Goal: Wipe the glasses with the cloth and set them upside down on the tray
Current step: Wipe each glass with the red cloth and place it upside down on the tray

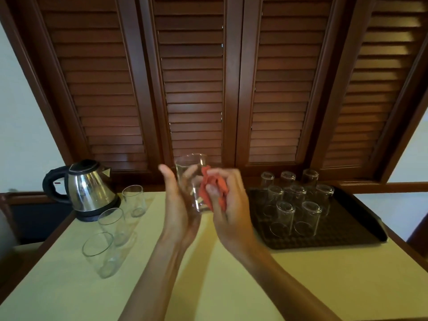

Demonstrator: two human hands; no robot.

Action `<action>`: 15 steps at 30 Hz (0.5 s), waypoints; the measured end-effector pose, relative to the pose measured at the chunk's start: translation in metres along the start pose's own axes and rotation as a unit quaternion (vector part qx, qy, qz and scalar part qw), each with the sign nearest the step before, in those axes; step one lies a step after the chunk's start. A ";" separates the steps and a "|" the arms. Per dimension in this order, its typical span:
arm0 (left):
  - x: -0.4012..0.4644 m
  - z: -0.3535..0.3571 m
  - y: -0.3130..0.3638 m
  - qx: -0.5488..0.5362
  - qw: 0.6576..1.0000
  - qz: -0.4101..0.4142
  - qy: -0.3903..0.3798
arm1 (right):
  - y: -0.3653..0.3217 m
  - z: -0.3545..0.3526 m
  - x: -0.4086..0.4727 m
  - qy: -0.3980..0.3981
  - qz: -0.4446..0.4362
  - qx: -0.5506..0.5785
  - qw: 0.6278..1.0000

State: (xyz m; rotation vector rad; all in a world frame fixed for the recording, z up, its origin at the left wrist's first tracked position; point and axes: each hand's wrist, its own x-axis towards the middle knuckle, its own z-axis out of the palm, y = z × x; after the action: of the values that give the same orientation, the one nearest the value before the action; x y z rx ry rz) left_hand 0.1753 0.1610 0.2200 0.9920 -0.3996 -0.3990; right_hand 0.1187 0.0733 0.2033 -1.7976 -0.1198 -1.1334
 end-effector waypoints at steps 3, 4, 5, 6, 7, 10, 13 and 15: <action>0.001 -0.001 0.005 0.006 1.000 0.026 -0.015 | -0.001 -0.004 0.002 0.003 0.042 0.055 0.998; -0.002 0.000 0.002 0.026 0.999 0.018 -0.033 | -0.001 -0.008 0.015 0.018 0.055 0.059 0.997; -0.004 0.002 0.000 0.045 0.998 0.005 -0.044 | -0.002 -0.011 0.027 0.027 0.055 0.056 0.997; -0.003 0.002 -0.003 0.060 0.997 -0.003 -0.044 | -0.002 -0.011 0.033 0.029 0.043 0.044 0.998; -0.001 0.002 -0.003 0.067 0.997 -0.009 -0.042 | 0.001 -0.008 0.030 0.021 0.022 0.025 0.999; 0.011 0.000 0.003 0.058 0.998 -0.005 0.008 | 0.009 0.000 -0.001 0.003 -0.004 -0.003 1.000; 0.011 0.005 -0.008 0.066 0.997 -0.017 0.024 | 0.016 -0.009 0.017 0.043 0.046 0.040 0.997; 0.005 0.012 -0.014 0.081 0.996 -0.036 0.025 | 0.011 -0.014 0.033 0.057 0.031 -0.007 0.998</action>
State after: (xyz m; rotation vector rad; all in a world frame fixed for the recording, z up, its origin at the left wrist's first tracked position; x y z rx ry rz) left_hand 0.1720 0.1433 0.2146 1.1758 -0.3549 -0.4102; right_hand 0.1339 0.0450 0.2216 -1.7323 0.0113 -1.1930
